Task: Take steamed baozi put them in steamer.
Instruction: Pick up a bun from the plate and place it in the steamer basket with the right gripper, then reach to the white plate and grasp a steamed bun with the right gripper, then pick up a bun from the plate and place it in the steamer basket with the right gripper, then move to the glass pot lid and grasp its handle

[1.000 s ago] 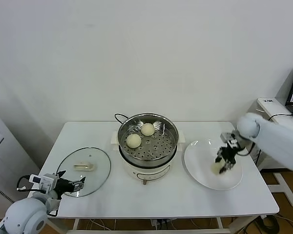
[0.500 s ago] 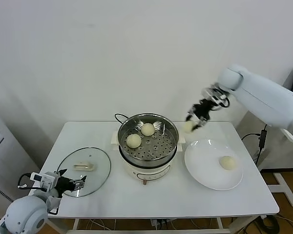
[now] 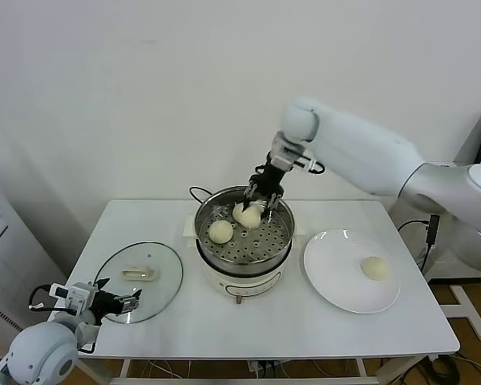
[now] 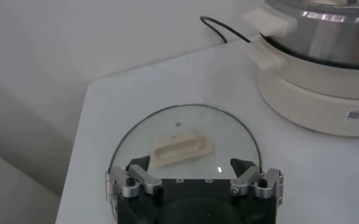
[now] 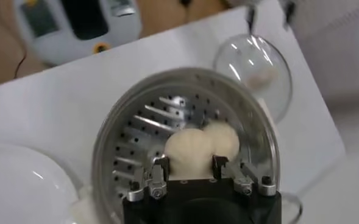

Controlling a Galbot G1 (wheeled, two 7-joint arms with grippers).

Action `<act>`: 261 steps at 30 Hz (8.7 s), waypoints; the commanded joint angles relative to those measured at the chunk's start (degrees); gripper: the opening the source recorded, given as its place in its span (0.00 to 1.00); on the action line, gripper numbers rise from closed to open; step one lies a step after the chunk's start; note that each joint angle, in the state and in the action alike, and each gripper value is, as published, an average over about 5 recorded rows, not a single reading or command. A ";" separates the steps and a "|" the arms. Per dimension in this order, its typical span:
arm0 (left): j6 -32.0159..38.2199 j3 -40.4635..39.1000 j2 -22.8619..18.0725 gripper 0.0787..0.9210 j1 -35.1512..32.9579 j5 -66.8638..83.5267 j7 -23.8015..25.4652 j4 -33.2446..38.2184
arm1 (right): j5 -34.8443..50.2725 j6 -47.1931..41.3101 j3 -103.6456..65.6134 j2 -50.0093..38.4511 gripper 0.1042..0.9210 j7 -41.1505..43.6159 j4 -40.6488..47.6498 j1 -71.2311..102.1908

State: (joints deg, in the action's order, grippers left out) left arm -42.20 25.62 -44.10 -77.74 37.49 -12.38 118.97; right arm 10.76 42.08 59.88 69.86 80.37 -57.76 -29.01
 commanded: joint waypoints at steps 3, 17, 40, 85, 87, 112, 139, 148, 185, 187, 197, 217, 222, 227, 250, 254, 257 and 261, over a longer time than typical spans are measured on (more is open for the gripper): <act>-0.36 -0.08 -0.06 0.88 0.02 -0.01 0.00 -0.08 | -10.51 7.92 -1.48 3.88 0.42 0.94 -5.29 5.44; -0.27 0.12 0.00 0.88 -0.15 0.00 0.06 -0.20 | -22.28 7.92 -6.05 5.23 0.45 1.63 -3.91 13.58; -0.14 1.09 0.18 0.88 -1.12 0.09 0.08 0.11 | -4.30 -11.93 -2.81 -11.41 0.88 -0.69 2.13 -3.01; -0.47 0.92 0.30 0.88 -0.81 0.32 0.07 0.75 | -25.32 -22.06 -16.22 -21.92 0.88 -10.72 21.35 24.76; -0.46 0.93 0.29 0.88 -0.89 0.32 0.08 0.73 | -25.66 -22.12 -16.80 -21.72 0.88 -11.12 21.66 25.40; -0.50 0.97 0.09 0.88 -0.96 0.21 -0.06 0.99 | -26.97 -23.29 -19.96 -19.53 0.51 -12.69 23.11 26.93; -1.09 0.41 0.13 0.88 -0.59 -0.06 -0.37 1.51 | 29.18 -56.46 31.38 -15.31 0.43 -13.63 -5.61 -22.66; -0.95 0.34 0.30 0.88 -0.64 -0.05 -0.30 1.14 | 36.16 -61.92 33.06 -8.86 0.43 -17.78 -6.43 -22.16; -0.73 0.70 -0.76 0.88 -1.08 -0.06 -0.26 0.62 | 29.17 -66.86 27.26 -1.73 0.43 -27.29 -1.75 -4.35; -0.72 0.73 -0.82 0.88 -1.07 -0.06 -0.26 0.64 | 29.35 -66.93 26.78 -1.73 0.46 -27.87 -1.56 -3.91; -0.66 1.40 -1.33 0.88 -1.40 -0.02 -0.24 0.93 | 31.21 -66.96 21.73 -4.87 0.76 -27.11 -2.13 -5.37; 5.25 1.96 -2.11 0.88 -1.32 -8.17 1.10 0.64 | 47.95 -44.14 -35.45 -39.21 0.88 -64.30 -18.69 33.54; 11.37 2.05 -2.16 0.88 -1.84 -16.19 3.35 -1.10 | 44.96 -37.96 -56.75 -37.17 0.88 -73.37 -21.75 54.55; 18.73 2.47 -1.27 0.88 -4.07 -34.65 6.21 -3.86 | 39.75 -37.81 -74.64 -31.67 0.88 -79.42 -25.86 72.88; 49.61 2.02 -12.93 0.88 -2.02 -107.44 -1.42 -25.49 | 21.63 -42.13 -98.09 -11.73 0.88 -75.99 -29.89 94.64; 50.33 2.18 -15.51 0.88 -0.92 -110.81 -3.62 -28.60 | 21.15 -42.01 -98.19 -11.13 0.88 -75.62 -29.41 94.58; 50.18 2.49 -17.06 0.88 -0.10 -111.35 -4.19 -30.29 | 20.55 -41.88 -98.16 -10.62 0.88 -75.16 -29.00 94.59; 50.19 2.52 -18.69 0.88 1.20 -112.27 -4.68 -32.10 | 20.01 -41.80 -97.94 -10.01 0.88 -74.76 -28.37 94.30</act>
State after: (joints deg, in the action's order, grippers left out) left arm 3.24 28.04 -57.32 -78.75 -60.80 -14.01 94.05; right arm 33.39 0.07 -34.70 57.19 5.61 -86.10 62.12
